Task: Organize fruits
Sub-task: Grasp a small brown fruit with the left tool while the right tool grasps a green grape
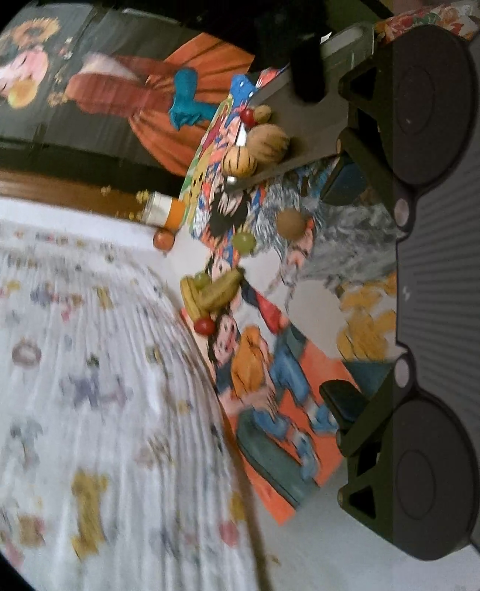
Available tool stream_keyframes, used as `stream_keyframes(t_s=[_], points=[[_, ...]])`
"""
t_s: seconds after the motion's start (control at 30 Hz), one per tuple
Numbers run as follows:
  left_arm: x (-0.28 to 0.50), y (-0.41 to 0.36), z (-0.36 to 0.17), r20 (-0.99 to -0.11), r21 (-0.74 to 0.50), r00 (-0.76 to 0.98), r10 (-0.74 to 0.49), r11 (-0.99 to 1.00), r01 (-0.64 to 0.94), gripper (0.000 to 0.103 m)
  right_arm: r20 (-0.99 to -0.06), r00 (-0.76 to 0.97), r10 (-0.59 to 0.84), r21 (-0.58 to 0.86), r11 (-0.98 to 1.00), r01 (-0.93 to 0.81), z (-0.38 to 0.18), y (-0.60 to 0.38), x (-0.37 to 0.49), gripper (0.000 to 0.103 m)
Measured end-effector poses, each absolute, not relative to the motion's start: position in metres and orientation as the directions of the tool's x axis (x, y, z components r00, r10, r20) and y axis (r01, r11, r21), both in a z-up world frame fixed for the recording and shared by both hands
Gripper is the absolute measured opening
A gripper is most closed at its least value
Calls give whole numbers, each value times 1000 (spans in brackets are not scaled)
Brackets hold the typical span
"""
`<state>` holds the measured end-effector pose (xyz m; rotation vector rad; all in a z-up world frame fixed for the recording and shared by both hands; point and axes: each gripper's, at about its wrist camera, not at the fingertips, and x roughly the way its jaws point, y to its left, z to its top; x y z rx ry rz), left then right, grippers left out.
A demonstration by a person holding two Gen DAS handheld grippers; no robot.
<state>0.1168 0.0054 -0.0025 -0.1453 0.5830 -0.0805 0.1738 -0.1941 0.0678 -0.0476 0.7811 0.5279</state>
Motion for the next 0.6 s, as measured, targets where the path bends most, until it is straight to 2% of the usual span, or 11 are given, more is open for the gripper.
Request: stream_keyframes(t_s=[0.13,0.3,0.43,0.6], points=[[131,-7,-3,-540,-158,828,-148,985,73,103,-679,581,448,199,875,-442,70,-193,214,102],[148,-17,-6,-542,-160,825,-159,983,84,101,-694,562,450,247,882,-402,54,-193,261,90],[162,-22,-8,-550,-180,816,-177,979,91,91,-690,554,466,285,878,-383,31,-189,287,77],[180,-26,-15,-568,-218,793,-221,969,115,72,-697,560,448,281,889,-362,4,-182,309,61]])
